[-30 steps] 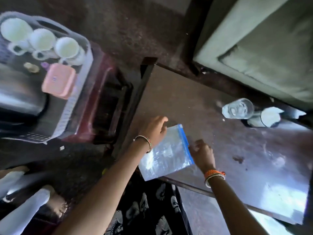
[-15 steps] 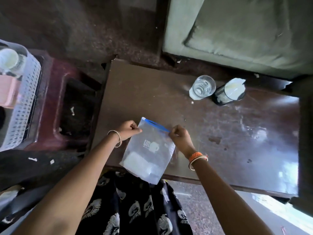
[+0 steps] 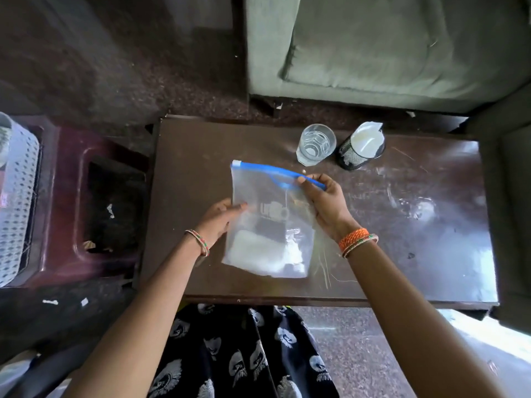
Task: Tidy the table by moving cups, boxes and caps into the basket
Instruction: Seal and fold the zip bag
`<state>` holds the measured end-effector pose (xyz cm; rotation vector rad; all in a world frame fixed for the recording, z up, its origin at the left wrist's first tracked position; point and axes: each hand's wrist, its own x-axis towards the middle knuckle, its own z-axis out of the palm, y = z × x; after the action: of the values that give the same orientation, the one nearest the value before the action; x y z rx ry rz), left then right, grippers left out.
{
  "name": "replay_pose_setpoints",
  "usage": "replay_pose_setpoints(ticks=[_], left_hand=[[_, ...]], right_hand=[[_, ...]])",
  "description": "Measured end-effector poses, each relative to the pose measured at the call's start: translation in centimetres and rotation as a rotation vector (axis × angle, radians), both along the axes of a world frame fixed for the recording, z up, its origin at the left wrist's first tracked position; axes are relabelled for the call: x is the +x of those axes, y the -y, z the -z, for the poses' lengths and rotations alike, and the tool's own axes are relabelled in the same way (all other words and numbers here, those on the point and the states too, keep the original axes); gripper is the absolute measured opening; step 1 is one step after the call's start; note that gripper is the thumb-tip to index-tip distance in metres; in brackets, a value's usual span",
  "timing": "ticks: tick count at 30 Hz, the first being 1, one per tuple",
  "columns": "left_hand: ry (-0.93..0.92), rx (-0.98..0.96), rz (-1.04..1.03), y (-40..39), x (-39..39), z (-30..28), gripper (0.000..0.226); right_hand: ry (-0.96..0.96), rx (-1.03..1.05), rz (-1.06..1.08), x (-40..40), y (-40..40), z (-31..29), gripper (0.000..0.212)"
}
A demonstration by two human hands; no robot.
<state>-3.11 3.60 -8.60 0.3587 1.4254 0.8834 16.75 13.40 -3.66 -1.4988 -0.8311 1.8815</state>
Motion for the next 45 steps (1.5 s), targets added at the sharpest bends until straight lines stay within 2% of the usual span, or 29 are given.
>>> replay_pose_setpoints(ticks=[1,4,6,8,12,14,16,17,22,26,30,32,35,37,39,45], left_hand=[[0.035,0.008,-0.108,-0.5,0.3,-0.6,0.012],[-0.04,0.023,-0.3,-2.1,0.8,-2.4,0.012],[-0.109,0.057,-0.363,-3.1,0.9,-3.8,0.015],[-0.289,0.103,-0.355,-4.1,0.7,-4.9,0.016],[-0.792,0.162,-0.259,-4.8,0.1,-6.9,0.006],[-0.893,0.165,-0.318,-4.8,-0.4,-7.8,0.025],[-0.843,0.203,-0.373,-5.1,-1.3,-8.7,0.037],[-0.78,0.253,-0.373,-5.1,-1.9,-9.2,0.035],[-0.537,0.524,-0.095,-4.6,-3.7,-12.0,0.024],[-0.384,0.569,0.029,-4.1,-4.5,-13.5,0.03],[-0.326,0.557,0.123,-3.8,-4.5,-14.5,0.044],[-0.413,0.554,0.106,-3.8,-4.6,-14.7,0.038],[-0.658,0.553,0.131,-3.7,-5.1,-14.4,0.026],[-0.688,0.55,0.101,-3.5,-5.5,-14.3,0.021],[-0.734,0.531,0.045,-3.3,-5.8,-14.2,0.013],[-0.871,0.449,-0.12,-2.6,-7.4,-13.7,0.006]], right_hand=[[0.006,-0.009,0.006,0.3,0.0,0.0,0.015],[-0.029,-0.12,-0.089,1.1,0.2,-0.5,0.055],[0.055,-0.093,-0.19,1.0,1.0,-1.0,0.068],[0.159,0.034,-0.196,0.7,1.5,-1.4,0.066],[0.21,0.361,-0.191,-0.1,0.8,-3.1,0.073],[0.173,0.452,-0.22,-0.8,0.4,-4.0,0.057],[0.12,0.451,-0.24,-1.4,0.0,-4.8,0.038],[0.087,0.437,-0.249,-1.5,-0.3,-5.1,0.035],[0.028,0.457,-0.346,-1.7,-1.6,-7.3,0.044],[-0.05,0.421,-0.309,-1.4,-2.4,-8.1,0.028],[-0.051,0.417,-0.378,-0.9,-2.9,-8.0,0.044],[0.037,0.455,-0.369,-0.8,-2.9,-8.0,0.04],[0.198,0.585,-0.374,-1.1,-2.6,-8.2,0.02],[0.263,0.646,-0.376,-1.7,-2.2,-8.2,0.011],[0.315,0.696,-0.354,-2.4,-2.0,-8.2,0.009],[0.476,0.844,-0.36,-5.4,-1.7,-8.7,0.007]])
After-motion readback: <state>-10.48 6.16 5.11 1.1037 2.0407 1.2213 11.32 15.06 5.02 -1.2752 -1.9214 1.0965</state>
